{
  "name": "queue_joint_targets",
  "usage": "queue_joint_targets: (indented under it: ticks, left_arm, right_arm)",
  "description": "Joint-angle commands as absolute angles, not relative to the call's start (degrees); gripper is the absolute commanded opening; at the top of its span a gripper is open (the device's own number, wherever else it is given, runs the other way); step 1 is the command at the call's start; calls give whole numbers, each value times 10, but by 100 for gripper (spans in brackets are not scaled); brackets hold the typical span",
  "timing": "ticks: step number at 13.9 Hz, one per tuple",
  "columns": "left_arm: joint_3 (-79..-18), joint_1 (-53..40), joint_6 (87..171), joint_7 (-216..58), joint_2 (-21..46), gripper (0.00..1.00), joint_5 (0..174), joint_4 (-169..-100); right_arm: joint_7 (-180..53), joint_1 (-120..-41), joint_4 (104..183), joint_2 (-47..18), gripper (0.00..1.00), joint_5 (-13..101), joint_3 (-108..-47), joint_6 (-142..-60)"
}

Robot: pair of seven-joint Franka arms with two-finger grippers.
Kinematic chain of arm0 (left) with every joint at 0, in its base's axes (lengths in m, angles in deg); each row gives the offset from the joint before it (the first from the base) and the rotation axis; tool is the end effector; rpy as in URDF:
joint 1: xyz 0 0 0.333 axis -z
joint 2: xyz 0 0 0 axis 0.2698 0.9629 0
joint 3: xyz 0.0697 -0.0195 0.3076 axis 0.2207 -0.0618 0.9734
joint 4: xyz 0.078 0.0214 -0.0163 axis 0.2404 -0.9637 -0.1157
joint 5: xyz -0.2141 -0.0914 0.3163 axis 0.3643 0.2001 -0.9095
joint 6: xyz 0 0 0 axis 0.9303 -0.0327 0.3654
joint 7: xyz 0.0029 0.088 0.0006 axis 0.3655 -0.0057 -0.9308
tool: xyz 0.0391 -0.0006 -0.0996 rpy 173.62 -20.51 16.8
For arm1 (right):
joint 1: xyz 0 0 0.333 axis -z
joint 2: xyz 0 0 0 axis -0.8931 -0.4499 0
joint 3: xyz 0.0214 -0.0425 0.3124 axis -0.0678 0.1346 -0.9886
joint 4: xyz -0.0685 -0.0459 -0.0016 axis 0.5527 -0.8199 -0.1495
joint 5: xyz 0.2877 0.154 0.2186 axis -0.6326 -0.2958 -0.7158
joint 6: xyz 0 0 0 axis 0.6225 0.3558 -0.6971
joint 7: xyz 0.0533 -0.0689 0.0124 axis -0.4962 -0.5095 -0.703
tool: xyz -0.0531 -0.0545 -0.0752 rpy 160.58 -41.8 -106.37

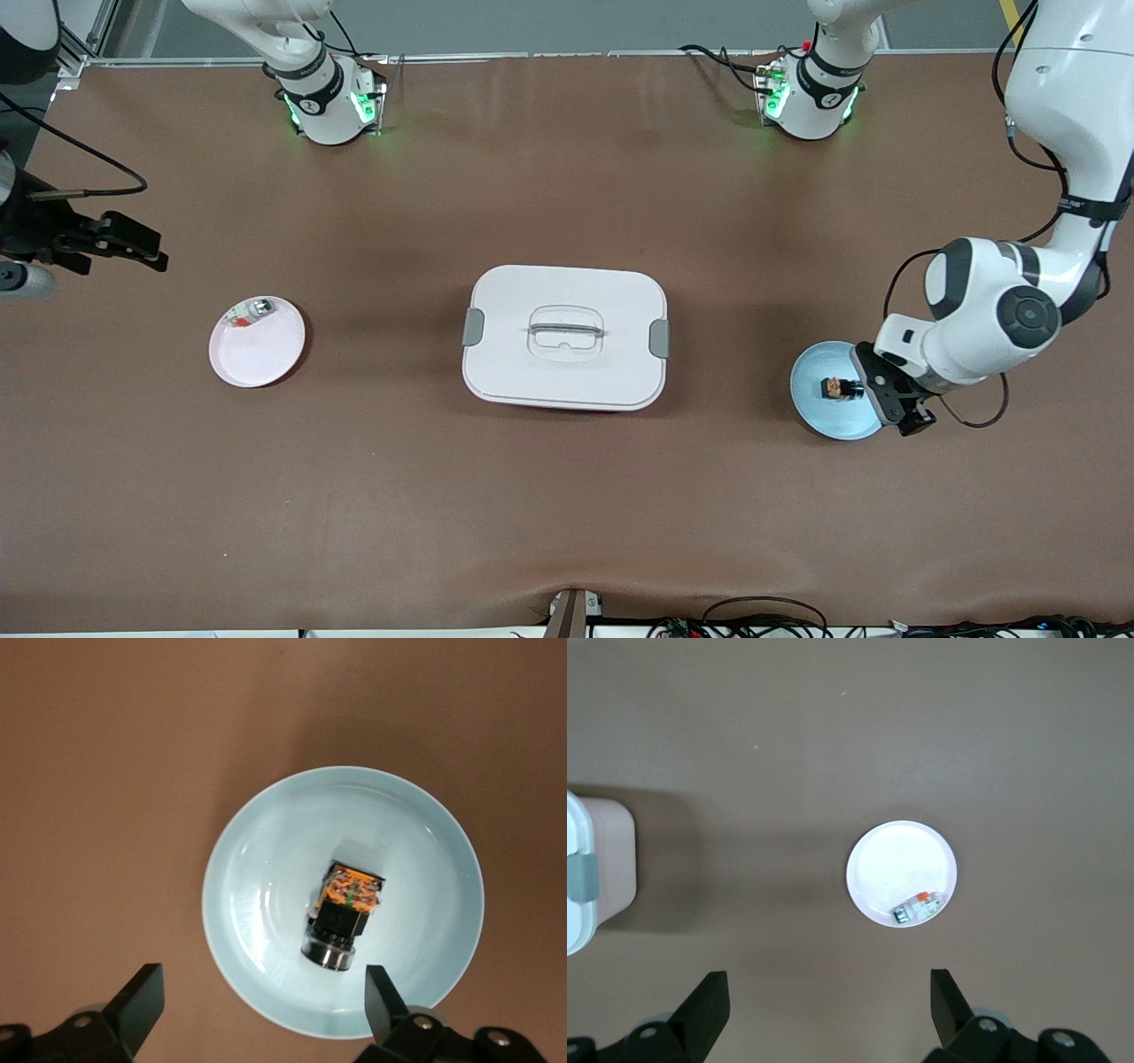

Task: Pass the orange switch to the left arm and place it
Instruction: 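Lower the switch onto the light-blue plate with the left gripper, then open the left gripper to release the switch on the plate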

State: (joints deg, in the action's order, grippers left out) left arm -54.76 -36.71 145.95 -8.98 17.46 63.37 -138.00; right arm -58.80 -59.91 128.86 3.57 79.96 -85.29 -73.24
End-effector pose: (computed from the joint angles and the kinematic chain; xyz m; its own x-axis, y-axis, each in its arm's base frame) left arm 0.6596 -0.0110 0.2791 0.2896 -0.9558 0.0512 -0.9550 -0.2921 -0.0517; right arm 0.5783 -0.0082 0.6189 0.9997 -0.0045 -0.0247 -0.0051 -0.9997 -0.0220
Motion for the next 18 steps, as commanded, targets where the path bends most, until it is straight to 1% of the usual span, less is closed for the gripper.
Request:
queue_joint_targets:
  ticks: [1, 5, 9, 13, 15, 18]
  left_arm:
    - [-552, -366, 1407, -132, 173, 100, 664, -1333]
    - [-569, -363, 1338, -291, 173, 100, 665, -1284]
    - [-575, -362, 1300, -405, 172, 100, 667, -1248]
    - [-588, -362, 1243, -536, 166, 100, 667, -1207]
    - [-588, -361, 1231, -593, 147, 100, 666, -1204]
    - [-594, -361, 1212, -670, 123, 100, 666, -1204]
  right_arm:
    - [-595, -567, 1267, 38, 100, 799, -856, -721]
    - [-596, -571, 1266, 42, 100, 803, -861, -720]
    - [-597, -572, 1271, 46, 100, 806, -861, -714]
    - [-598, -577, 1314, 78, 100, 810, -861, -730]
    - [-598, -591, 1357, 105, 100, 829, -863, -758]
    - [-598, -596, 1354, 105, 100, 832, -862, -760]
